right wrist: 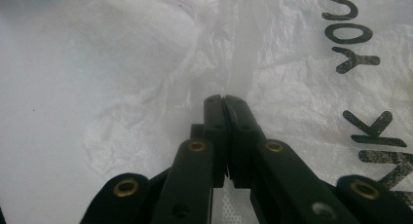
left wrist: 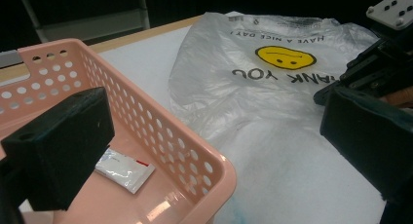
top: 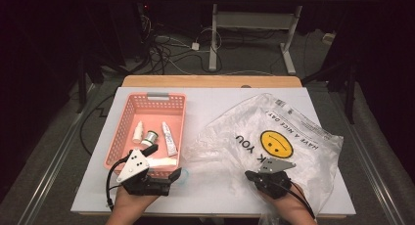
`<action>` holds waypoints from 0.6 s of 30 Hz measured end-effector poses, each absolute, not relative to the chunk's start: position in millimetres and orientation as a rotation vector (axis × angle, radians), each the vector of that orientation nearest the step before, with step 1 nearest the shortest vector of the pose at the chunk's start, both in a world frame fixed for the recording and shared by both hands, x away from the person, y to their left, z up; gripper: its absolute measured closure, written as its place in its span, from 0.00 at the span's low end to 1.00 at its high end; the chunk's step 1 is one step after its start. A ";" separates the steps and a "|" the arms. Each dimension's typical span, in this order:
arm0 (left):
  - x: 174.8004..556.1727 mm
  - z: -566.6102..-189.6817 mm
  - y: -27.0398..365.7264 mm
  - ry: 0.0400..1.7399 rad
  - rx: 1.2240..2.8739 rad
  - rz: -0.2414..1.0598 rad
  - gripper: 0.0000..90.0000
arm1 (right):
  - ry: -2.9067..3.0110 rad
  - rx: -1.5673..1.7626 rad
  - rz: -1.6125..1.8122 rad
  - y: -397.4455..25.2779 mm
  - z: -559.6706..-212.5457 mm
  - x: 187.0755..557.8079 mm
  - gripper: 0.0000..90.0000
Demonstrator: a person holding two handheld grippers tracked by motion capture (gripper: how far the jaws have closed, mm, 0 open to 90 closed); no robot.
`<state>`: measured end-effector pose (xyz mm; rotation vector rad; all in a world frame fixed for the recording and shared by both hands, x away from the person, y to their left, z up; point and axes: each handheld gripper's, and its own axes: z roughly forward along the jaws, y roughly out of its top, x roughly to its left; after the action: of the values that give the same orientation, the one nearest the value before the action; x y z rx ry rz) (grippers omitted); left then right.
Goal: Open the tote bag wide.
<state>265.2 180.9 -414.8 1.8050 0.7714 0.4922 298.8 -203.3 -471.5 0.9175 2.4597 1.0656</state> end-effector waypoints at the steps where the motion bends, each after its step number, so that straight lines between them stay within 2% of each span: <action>1: 265.2 -414.8 180.9 0.771 1.805 0.492 0.00 | 2.460 0.918 1.066 -203.3 -471.5 298.8 1.00; 14: 258.3 -410.8 169.3 0.722 1.791 0.456 0.00 | 2.403 0.929 1.165 -214.8 -460.6 298.5 1.00; 18: 255.5 -412.2 156.4 0.684 1.796 0.417 0.08 | 2.398 0.905 1.175 -215.8 -457.2 298.7 1.00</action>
<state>255.5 156.4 -412.2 1.7959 0.6843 0.4172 298.7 -215.8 -457.2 0.9051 2.3985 1.1752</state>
